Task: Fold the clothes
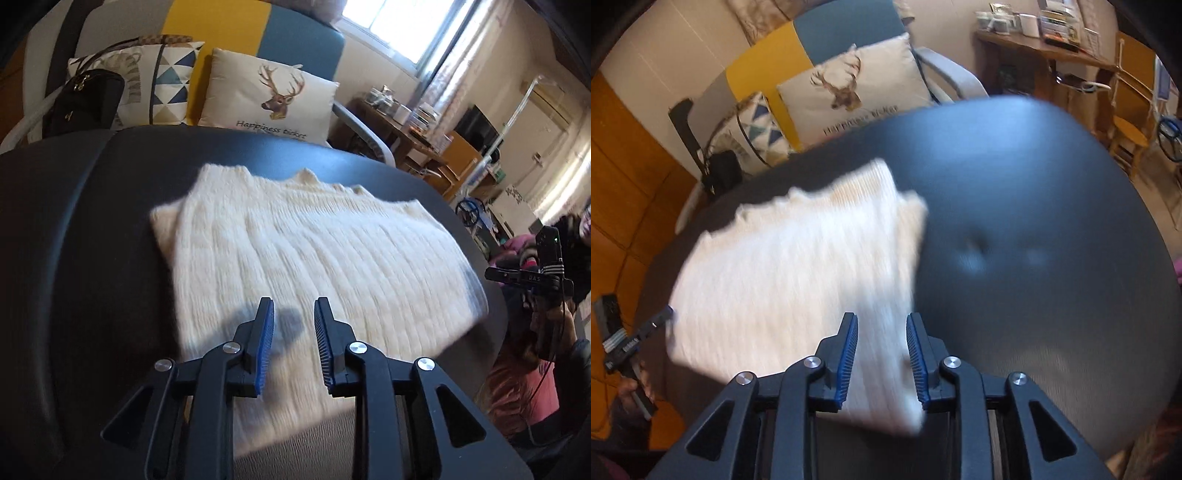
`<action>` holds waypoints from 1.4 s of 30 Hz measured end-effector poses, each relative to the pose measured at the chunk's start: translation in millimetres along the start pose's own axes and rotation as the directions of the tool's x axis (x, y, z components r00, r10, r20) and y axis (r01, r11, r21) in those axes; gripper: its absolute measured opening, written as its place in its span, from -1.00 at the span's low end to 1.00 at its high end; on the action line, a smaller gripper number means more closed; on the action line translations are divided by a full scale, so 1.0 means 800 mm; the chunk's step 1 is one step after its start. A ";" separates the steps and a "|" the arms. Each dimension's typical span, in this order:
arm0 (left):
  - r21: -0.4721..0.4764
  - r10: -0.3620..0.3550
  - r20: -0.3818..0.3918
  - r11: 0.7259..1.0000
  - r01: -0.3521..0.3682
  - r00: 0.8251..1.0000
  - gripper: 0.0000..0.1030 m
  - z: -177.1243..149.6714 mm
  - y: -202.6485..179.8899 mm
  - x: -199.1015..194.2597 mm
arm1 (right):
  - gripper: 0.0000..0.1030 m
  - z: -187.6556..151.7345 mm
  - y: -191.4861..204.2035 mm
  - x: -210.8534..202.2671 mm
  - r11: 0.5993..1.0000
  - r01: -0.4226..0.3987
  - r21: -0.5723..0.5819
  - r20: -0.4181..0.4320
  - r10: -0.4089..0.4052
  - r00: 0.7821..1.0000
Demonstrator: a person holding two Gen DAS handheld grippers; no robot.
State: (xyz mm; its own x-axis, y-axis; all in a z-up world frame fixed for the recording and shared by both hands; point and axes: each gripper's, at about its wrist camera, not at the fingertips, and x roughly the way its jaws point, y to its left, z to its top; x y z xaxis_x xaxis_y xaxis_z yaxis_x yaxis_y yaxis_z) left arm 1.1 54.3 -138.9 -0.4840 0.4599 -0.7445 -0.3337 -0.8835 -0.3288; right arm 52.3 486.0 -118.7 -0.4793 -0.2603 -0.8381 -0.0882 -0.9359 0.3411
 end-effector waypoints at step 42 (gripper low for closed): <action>-0.169 -0.193 -0.037 0.968 0.184 0.980 -0.04 0.004 0.137 -0.063 | -0.27 -0.030 0.029 0.033 0.858 -0.507 0.080 -0.196 0.512 0.836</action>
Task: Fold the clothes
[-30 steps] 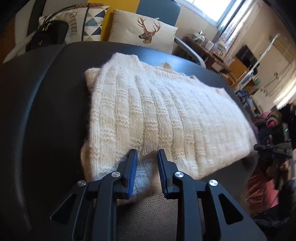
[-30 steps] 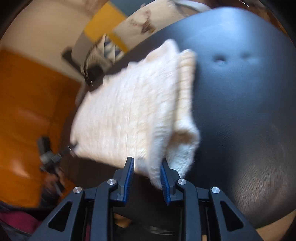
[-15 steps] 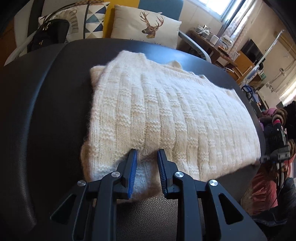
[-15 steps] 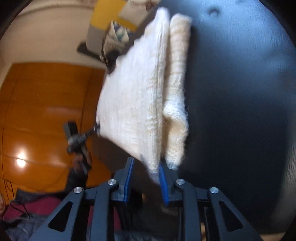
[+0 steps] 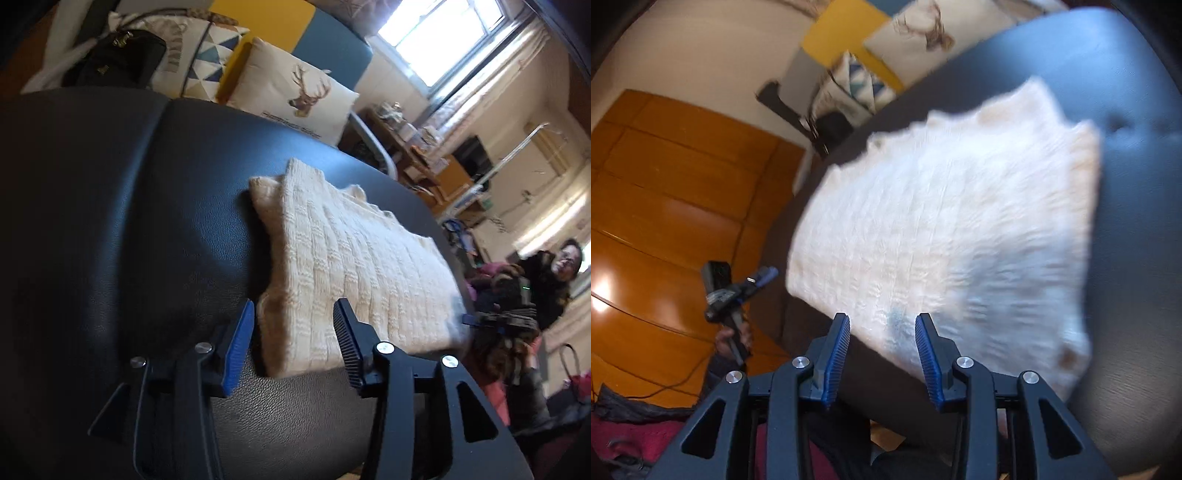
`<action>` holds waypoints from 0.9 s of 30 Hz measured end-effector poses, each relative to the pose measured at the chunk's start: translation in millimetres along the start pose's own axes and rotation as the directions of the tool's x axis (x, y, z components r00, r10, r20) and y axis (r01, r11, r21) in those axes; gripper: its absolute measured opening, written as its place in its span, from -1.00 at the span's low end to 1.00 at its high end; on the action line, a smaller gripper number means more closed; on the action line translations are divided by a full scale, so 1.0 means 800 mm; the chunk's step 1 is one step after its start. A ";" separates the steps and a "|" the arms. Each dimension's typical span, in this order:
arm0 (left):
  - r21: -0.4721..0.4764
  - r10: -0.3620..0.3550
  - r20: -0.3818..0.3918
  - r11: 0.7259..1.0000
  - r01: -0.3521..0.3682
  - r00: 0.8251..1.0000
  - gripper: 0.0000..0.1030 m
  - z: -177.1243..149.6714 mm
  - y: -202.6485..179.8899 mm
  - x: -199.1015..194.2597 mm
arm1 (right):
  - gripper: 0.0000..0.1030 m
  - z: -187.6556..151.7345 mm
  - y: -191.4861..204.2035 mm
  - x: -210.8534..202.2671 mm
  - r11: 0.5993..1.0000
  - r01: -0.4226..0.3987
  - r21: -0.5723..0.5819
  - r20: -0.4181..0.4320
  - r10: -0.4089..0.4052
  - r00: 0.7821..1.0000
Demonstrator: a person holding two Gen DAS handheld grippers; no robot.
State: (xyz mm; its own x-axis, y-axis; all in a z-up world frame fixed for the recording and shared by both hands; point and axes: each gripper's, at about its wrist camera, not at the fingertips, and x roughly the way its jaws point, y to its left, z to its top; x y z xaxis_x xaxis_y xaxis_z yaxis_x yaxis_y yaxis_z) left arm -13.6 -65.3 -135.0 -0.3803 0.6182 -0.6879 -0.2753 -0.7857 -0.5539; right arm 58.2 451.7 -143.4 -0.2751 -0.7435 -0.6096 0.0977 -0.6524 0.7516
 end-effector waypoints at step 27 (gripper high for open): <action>0.095 -0.193 -0.256 0.970 0.224 0.947 -0.76 -0.071 -0.020 0.046 | -0.29 -0.004 -0.001 0.016 0.985 0.174 0.016 -0.062 -0.173 0.983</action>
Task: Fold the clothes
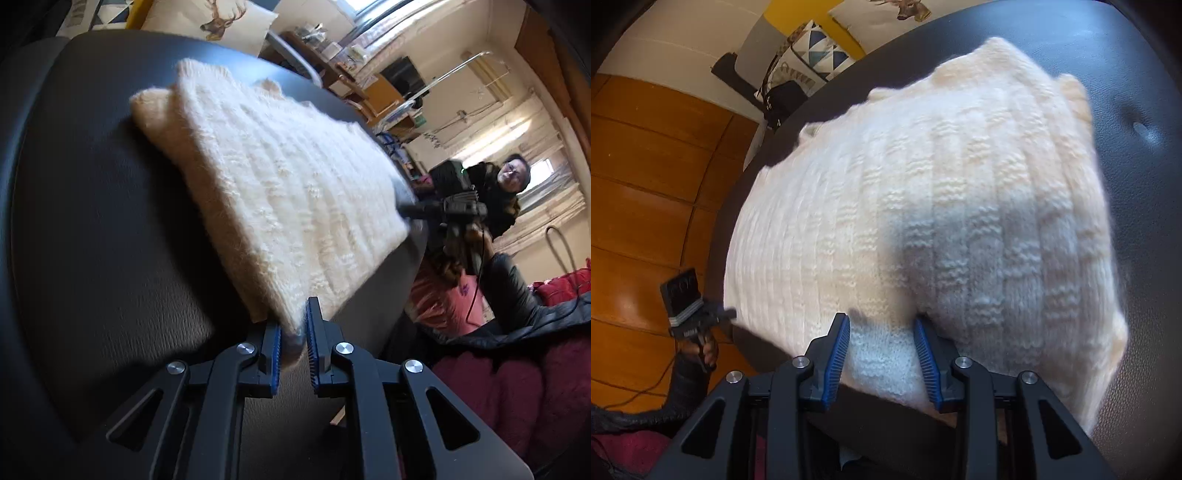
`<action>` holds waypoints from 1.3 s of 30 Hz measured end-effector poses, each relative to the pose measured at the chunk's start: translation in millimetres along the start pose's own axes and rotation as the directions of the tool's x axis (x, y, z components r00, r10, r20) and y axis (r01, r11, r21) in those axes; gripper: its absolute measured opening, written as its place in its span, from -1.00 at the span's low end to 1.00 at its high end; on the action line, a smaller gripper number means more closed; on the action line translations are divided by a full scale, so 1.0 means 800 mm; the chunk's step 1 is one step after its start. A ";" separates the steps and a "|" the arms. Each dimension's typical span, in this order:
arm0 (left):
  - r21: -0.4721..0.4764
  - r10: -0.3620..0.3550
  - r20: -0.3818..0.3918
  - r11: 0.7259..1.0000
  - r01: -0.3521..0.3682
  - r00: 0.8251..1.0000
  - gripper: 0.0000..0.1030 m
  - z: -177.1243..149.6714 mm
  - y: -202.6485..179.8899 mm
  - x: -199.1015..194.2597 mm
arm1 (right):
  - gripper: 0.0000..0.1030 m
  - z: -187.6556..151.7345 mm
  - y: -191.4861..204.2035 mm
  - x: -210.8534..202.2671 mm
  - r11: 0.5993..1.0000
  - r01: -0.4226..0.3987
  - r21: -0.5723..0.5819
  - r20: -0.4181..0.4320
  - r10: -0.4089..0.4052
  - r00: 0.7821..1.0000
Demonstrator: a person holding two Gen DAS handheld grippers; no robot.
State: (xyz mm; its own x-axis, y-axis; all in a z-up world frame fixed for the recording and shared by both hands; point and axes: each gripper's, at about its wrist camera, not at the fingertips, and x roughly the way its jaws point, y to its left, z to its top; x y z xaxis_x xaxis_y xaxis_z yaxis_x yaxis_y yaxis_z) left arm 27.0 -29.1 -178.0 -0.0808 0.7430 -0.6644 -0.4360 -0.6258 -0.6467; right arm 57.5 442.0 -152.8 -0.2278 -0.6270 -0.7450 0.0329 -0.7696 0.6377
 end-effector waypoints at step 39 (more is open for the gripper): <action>-0.277 0.260 0.283 0.944 -0.180 0.923 -0.62 0.095 0.017 -0.039 | -0.29 0.133 0.025 -0.033 0.904 0.414 -0.107 0.298 -0.368 0.881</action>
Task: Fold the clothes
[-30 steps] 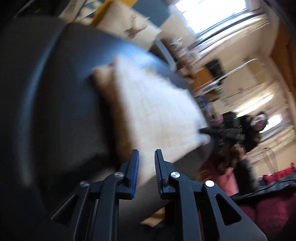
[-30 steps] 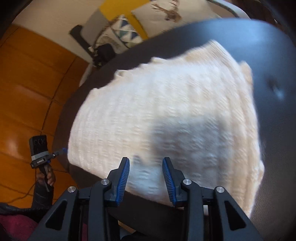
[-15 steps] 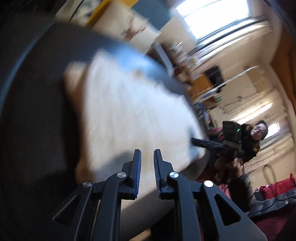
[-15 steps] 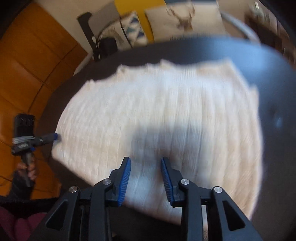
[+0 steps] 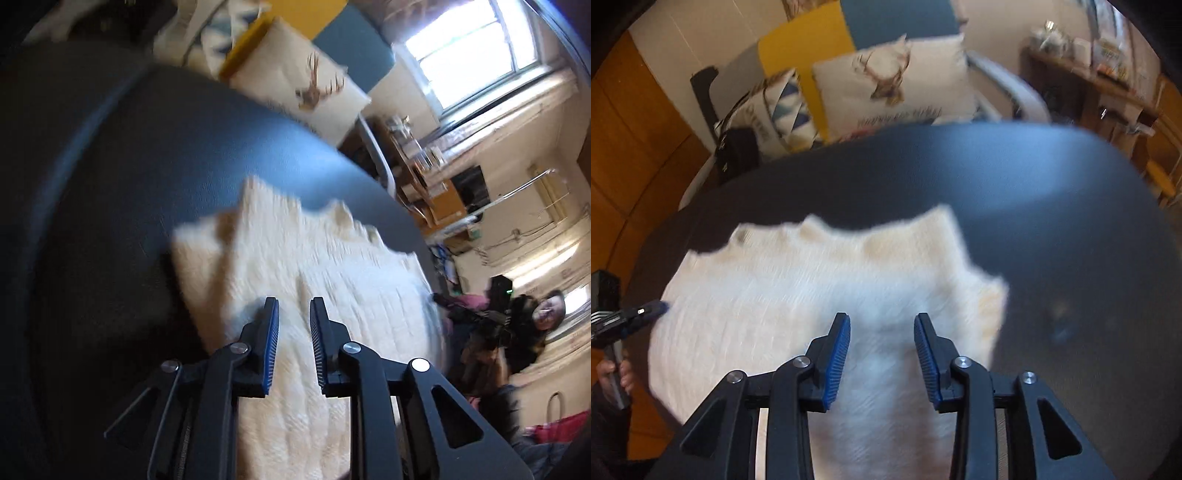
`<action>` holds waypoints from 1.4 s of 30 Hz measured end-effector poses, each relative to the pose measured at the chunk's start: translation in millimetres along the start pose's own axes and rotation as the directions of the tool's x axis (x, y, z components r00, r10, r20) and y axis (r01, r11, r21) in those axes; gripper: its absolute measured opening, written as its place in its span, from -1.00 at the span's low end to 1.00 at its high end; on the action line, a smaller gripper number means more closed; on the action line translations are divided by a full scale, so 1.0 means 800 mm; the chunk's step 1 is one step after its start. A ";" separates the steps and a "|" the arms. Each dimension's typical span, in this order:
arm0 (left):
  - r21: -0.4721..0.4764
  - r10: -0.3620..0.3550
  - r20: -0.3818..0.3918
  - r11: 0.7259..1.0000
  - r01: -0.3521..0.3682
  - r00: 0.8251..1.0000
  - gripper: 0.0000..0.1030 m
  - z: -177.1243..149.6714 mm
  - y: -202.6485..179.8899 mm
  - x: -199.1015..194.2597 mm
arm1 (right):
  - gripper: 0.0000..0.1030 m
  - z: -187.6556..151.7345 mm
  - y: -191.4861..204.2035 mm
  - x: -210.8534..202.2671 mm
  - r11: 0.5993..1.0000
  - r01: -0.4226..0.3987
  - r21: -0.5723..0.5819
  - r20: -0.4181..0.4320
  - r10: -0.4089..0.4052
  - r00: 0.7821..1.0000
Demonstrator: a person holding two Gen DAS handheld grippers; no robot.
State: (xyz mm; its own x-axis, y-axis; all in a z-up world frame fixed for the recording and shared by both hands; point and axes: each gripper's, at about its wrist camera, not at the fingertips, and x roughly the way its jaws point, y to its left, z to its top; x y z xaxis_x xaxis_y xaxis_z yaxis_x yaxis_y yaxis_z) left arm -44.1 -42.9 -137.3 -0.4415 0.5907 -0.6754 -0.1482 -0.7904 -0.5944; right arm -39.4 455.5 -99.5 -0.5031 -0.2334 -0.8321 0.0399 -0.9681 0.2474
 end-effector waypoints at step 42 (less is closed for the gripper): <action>0.333 0.107 -0.020 0.938 -0.094 0.994 -0.86 -0.015 -0.071 0.033 | -0.87 0.028 0.004 0.037 0.989 0.090 -0.115 -0.008 -0.091 0.996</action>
State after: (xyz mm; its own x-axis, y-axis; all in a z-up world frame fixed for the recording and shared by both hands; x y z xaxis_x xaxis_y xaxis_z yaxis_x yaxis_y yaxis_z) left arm -36.5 19.6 -126.8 -0.4369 0.5062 -0.7435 -0.3919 -0.8511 -0.3492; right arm -73.2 447.2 -112.2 -0.4979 -0.1447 -0.8551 0.0933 -0.9892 0.1130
